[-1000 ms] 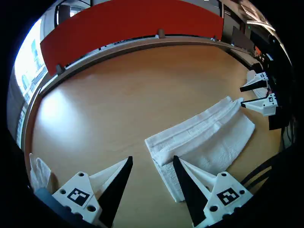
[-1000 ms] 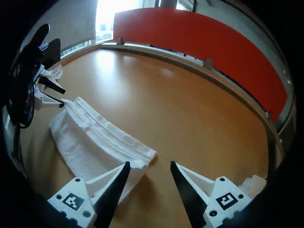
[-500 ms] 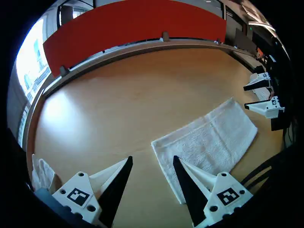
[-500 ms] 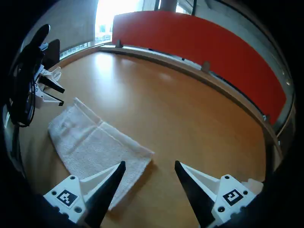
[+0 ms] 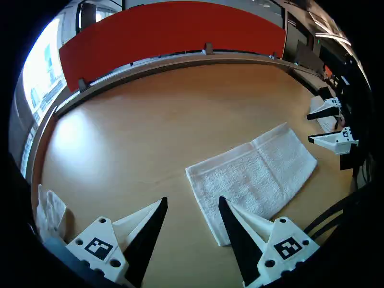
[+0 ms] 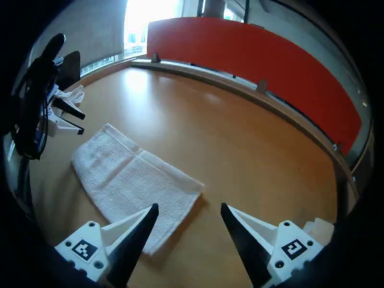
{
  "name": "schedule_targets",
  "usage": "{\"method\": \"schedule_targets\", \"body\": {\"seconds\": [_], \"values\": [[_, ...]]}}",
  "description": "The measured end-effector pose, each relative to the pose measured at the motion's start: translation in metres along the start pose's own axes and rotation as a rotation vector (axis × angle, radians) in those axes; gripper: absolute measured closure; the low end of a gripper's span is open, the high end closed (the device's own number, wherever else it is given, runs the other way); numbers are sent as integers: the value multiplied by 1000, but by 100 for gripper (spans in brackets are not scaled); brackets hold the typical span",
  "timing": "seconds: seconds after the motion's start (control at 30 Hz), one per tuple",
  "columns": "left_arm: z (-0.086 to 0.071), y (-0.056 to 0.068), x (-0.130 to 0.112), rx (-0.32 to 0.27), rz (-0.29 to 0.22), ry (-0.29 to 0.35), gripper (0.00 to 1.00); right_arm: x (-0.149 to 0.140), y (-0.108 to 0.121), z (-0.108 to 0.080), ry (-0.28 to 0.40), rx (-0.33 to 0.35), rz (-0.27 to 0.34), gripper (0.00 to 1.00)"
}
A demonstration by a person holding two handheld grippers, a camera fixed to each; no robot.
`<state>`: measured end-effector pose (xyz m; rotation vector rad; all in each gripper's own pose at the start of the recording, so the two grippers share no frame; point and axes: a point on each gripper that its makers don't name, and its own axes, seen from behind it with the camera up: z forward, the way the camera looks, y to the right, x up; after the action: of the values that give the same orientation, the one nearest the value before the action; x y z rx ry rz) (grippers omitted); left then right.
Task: Fold towel
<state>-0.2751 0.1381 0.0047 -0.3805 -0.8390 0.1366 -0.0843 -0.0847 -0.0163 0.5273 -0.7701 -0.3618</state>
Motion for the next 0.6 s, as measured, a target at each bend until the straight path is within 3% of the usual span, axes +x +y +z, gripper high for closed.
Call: {"method": "schedule_targets", "body": {"seconds": [0.6], "values": [[-31, 9, -46, 20, -106, -10, 22, -24, -26, -31, 0, 16, 26, 0]]}}
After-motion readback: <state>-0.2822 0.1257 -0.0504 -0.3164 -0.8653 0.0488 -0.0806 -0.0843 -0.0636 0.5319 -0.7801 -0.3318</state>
